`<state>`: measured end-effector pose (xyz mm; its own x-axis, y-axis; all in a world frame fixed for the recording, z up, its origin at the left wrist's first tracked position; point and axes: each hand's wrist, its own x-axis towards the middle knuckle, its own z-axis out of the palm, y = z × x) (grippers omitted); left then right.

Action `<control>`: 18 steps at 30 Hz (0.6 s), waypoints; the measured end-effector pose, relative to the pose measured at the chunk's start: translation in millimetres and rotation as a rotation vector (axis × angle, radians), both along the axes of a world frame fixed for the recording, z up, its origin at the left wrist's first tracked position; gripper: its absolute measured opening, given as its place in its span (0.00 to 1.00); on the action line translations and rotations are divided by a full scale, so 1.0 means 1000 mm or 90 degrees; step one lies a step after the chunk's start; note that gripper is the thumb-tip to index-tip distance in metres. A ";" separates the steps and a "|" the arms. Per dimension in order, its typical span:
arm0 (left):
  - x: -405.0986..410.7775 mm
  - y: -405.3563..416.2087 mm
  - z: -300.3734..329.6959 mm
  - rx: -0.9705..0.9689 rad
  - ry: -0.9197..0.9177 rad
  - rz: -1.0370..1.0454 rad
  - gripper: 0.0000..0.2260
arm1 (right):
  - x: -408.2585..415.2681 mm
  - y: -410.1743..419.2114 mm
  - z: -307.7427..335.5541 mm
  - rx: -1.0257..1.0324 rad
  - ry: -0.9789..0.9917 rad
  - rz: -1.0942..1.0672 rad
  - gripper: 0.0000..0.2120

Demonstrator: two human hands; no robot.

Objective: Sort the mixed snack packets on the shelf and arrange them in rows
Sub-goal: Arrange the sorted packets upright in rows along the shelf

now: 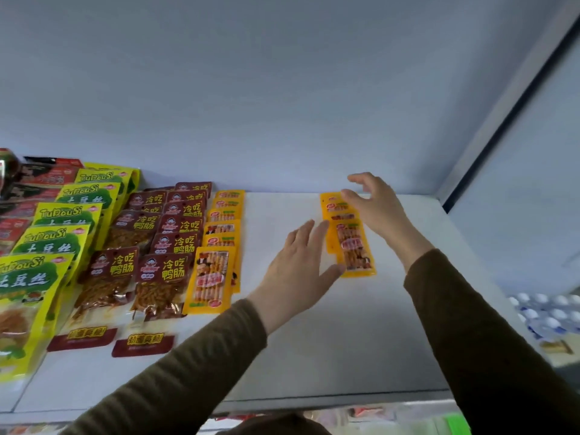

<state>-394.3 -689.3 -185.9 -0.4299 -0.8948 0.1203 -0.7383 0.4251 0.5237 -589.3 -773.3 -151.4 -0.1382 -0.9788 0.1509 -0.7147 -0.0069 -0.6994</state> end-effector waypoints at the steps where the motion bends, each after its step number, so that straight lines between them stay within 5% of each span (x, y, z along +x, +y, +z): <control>1: -0.010 -0.010 0.000 0.019 0.028 0.024 0.37 | -0.008 0.000 -0.005 0.046 -0.017 -0.024 0.24; 5: -0.040 -0.056 -0.007 0.085 0.019 0.093 0.39 | -0.012 0.001 -0.027 0.149 -0.071 -0.063 0.34; 13: -0.050 -0.076 -0.023 0.111 -0.010 0.062 0.31 | 0.025 0.009 -0.055 0.034 -0.117 -0.046 0.26; 18: -0.021 -0.067 -0.012 0.116 0.147 0.080 0.30 | 0.061 0.008 -0.057 -0.045 -0.333 -0.021 0.23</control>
<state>-414.9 -756.5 -198.1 -0.2938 -0.9552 0.0349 -0.6315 0.2214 0.7431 -528.1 -765.3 -208.2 -0.2437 -0.9625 0.1194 -0.2705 -0.0508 -0.9614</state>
